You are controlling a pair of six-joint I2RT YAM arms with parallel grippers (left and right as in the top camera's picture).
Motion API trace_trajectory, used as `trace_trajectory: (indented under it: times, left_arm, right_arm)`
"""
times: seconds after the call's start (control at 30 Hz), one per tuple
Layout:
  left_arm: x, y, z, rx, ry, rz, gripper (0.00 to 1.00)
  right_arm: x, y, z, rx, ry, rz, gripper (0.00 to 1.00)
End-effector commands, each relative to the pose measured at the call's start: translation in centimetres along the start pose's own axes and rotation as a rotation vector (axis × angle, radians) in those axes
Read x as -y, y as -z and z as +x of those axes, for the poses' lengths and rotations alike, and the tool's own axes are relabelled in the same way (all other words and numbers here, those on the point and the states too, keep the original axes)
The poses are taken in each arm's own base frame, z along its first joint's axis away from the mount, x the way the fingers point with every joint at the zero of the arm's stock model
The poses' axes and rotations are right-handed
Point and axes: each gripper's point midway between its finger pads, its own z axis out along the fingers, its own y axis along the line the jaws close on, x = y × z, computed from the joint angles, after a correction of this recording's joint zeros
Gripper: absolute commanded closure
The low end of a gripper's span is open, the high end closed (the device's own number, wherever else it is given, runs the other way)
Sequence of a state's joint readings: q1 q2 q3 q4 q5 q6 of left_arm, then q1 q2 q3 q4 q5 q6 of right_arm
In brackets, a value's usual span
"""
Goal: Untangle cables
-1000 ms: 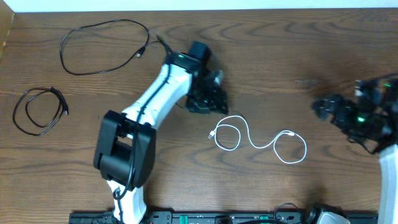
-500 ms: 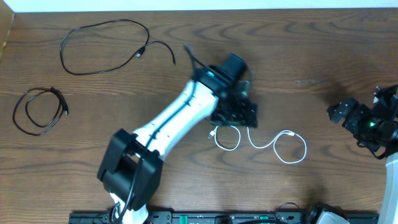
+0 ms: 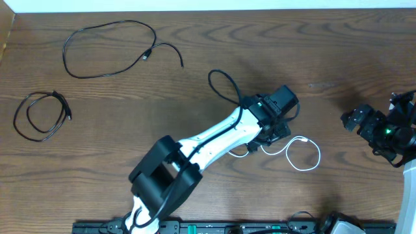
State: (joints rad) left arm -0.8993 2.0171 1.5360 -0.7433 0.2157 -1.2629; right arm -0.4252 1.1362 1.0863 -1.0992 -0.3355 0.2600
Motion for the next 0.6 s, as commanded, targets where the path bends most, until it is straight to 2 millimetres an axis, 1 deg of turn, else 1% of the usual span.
trace_trajectory:
  times: [0.0, 0.07, 0.2, 0.33, 0.43, 0.5, 0.57]
  left_arm:
    - [-1.2, -2.2, 0.2, -0.022, 0.191, -0.059, 0.20]
    - [-1.2, -2.2, 0.4, -0.033, 0.206, -0.058, 0.20]
    - [-0.8, -2.2, 1.9, -0.103, 0.266, -0.053, 0.20]
    - [-1.2, -2.8, 2.0, -0.009, 0.321, -0.078, 0.20]
    - [-1.3, -3.3, 2.9, 0.018, 0.349, -0.091, 0.20]
    - [-1.4, -3.3, 2.7, 0.054, 0.339, -0.094, 0.20]
    - [-1.5, -3.4, 2.6, 0.063, 0.338, -0.096, 0.24]
  right_arm:
    - [0.3, 0.1, 0.0, 0.006, -0.015, 0.010, 0.01]
    - [0.3, 0.1, 0.0, 0.006, -0.015, 0.010, 0.01]
    - [0.3, 0.1, -0.1, 0.007, -0.015, 0.009, 0.01]
    - [0.3, 0.1, -0.1, 0.007, -0.015, 0.009, 0.01]
    - [0.3, 0.1, 0.0, 0.006, -0.015, 0.010, 0.01]
    - [0.3, 0.1, 0.0, 0.006, -0.015, 0.010, 0.01]
    - [0.3, 0.1, 0.0, 0.006, -0.015, 0.010, 0.01]
